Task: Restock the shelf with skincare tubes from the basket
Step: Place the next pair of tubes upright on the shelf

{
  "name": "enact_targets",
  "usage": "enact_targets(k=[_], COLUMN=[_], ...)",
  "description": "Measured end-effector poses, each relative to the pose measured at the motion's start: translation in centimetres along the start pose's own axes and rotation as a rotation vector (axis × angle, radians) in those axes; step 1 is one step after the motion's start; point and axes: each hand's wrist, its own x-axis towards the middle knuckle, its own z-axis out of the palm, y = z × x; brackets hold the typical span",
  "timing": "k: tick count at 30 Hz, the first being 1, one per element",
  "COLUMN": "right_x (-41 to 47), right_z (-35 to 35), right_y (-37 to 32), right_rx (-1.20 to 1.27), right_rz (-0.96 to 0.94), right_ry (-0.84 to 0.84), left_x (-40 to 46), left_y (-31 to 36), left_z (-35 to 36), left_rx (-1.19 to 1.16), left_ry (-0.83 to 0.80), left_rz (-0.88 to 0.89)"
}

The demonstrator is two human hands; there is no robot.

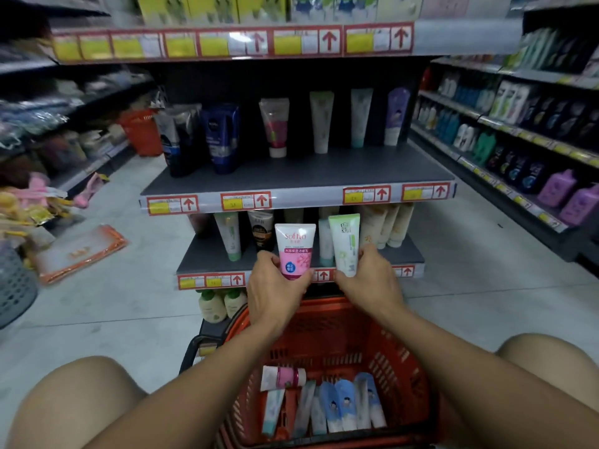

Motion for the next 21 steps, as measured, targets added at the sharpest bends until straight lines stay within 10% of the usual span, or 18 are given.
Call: enact_targets(k=[21], right_x=[4.1], right_z=[-7.3], right_y=[-6.2], right_rx=[0.020], right_rz=[-0.144], right_ry=[0.134], left_x=[4.6], left_y=[8.0], left_z=[-5.4], left_rx=[-0.104], left_ry=[0.108], left_rz=[0.122])
